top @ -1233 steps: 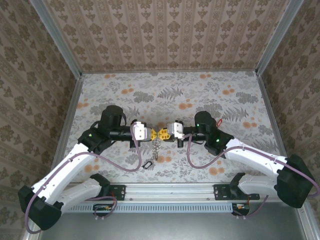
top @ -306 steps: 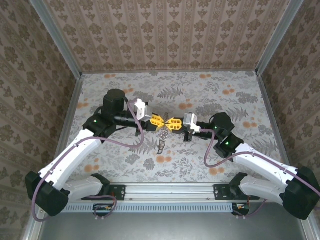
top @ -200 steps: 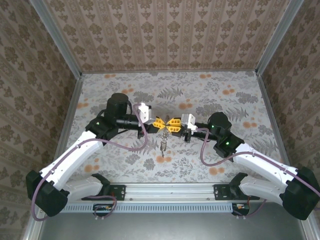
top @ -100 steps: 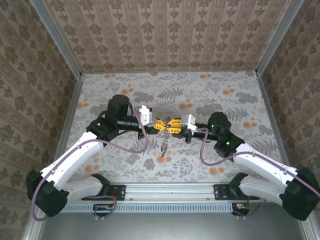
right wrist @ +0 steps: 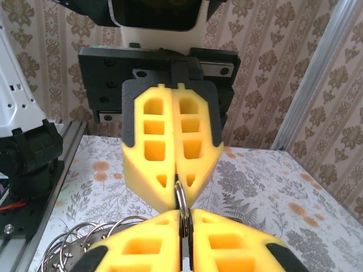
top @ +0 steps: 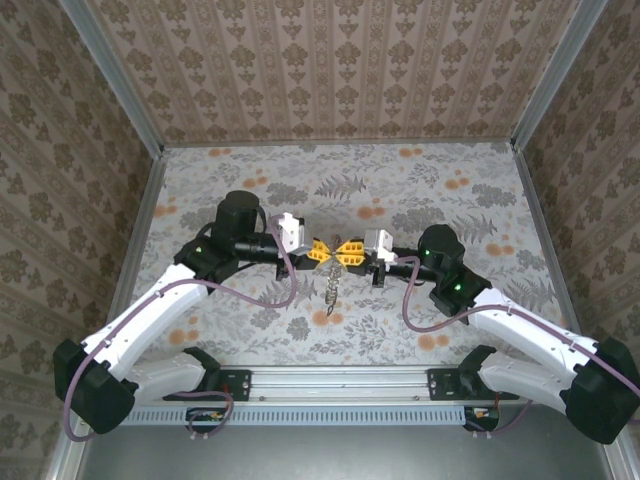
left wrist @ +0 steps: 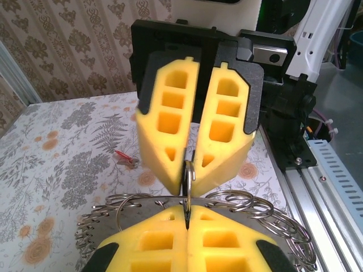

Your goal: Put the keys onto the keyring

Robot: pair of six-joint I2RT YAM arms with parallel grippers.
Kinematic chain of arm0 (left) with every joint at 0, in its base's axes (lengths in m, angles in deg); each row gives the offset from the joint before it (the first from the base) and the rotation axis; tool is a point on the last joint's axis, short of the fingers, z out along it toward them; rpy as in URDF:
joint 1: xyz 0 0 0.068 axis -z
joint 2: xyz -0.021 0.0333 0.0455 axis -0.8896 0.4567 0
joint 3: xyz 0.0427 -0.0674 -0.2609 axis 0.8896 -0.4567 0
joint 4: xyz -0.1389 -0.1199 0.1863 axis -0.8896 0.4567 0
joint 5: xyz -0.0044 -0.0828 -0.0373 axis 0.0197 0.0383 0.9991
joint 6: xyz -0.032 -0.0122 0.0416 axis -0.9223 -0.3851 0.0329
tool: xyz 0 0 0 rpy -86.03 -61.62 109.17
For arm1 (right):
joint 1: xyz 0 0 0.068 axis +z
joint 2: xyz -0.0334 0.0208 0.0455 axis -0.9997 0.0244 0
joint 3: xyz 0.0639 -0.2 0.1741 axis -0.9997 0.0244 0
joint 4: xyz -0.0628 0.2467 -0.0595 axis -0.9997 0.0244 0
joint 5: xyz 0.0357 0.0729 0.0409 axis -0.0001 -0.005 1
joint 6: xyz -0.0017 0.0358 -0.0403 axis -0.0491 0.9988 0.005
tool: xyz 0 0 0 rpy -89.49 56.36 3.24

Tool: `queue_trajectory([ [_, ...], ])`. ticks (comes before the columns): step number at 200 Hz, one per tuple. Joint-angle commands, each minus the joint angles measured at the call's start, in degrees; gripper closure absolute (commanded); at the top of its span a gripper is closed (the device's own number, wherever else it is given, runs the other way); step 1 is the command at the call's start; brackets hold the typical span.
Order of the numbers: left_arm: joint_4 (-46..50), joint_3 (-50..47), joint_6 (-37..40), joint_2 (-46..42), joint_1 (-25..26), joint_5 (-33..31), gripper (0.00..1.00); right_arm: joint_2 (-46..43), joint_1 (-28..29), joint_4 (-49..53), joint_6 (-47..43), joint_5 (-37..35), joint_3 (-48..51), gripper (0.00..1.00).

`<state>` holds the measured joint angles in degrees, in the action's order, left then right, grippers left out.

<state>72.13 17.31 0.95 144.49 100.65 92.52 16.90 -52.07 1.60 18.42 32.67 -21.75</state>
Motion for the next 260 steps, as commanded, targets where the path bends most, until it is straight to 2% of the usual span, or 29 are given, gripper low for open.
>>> queue_trajectory([
  [1, -0.45, -0.36, 1.67, 0.24, 0.32, 1.94, 1.00, -1.11, -0.50, 0.18, -0.44, 0.24, 0.10, 0.96],
  [7, -0.40, -0.37, 1.60, 0.24, 0.32, 1.83, 1.00, -1.13, -0.50, 0.28, -0.60, 0.21, 0.11, 1.00],
  [37, -2.30, -0.77, -0.07, 0.24, -0.03, 2.64, 1.00, -0.62, -0.59, -1.20, 0.58, 0.48, 0.47, 1.00],
  [48, -3.91, -1.37, -0.86, 0.32, -0.04, 4.38, 0.84, -0.07, -0.59, -5.27, 3.19, -0.40, 1.36, 1.00],
  [57, -4.36, -1.60, -0.96, 0.56, 0.09, 5.43, 0.78, 0.42, -0.59, -9.67, 5.89, -1.19, 2.29, 1.00],
  [80, -4.00, -0.89, -1.35, 1.62, 0.23, 5.98, 0.76, 1.73, -0.59, -18.33, 10.42, -2.22, 3.76, 1.00],
  [105, -3.83, 0.08, -2.01, 1.99, 0.31, 6.15, 0.74, 2.16, -0.59, -18.84, 10.57, -2.22, 3.84, 1.00],
  [120, -3.67, 0.78, -2.41, 2.01, 0.23, 6.04, 0.75, 2.04, -0.59, -18.80, 10.29, -2.81, 4.28, 1.00],
  [140, -4.27, 1.40, -3.39, 2.13, 0.14, 6.15, 0.85, 1.86, -0.59, -18.93, 10.37, -3.20, 4.43, 1.00],
  [170, -8.11, 1.17, -6.98, 2.51, 0.15, 6.70, 0.87, 1.90, -0.59, -18.34, 9.90, -2.92, 4.50, 1.00],
  [182, -8.72, 1.40, -7.73, 2.90, 0.15, 7.47, 1.00, 1.90, -0.59, -17.94, 9.68, -2.96, 4.50, 1.00],
  [218, -5.34, 3.27, -7.55, 3.58, 0.06, 5.59, 1.00, 0.78, -0.50, -10.57, 5.01, -3.96, 4.14, 1.00],
  [231, -2.58, 3.57, -5.19, 3.22, 0.05, 3.86, 1.00, -0.08, -0.59, -7.71, 3.57, -5.67, 4.24, 0.83],
  [260, -0.55, 2.39, -2.49, 1.87, -0.23, 0.94, 1.00, -1.24, -0.67, -1.67, 1.48, -4.55, 2.44, 0.73],
])
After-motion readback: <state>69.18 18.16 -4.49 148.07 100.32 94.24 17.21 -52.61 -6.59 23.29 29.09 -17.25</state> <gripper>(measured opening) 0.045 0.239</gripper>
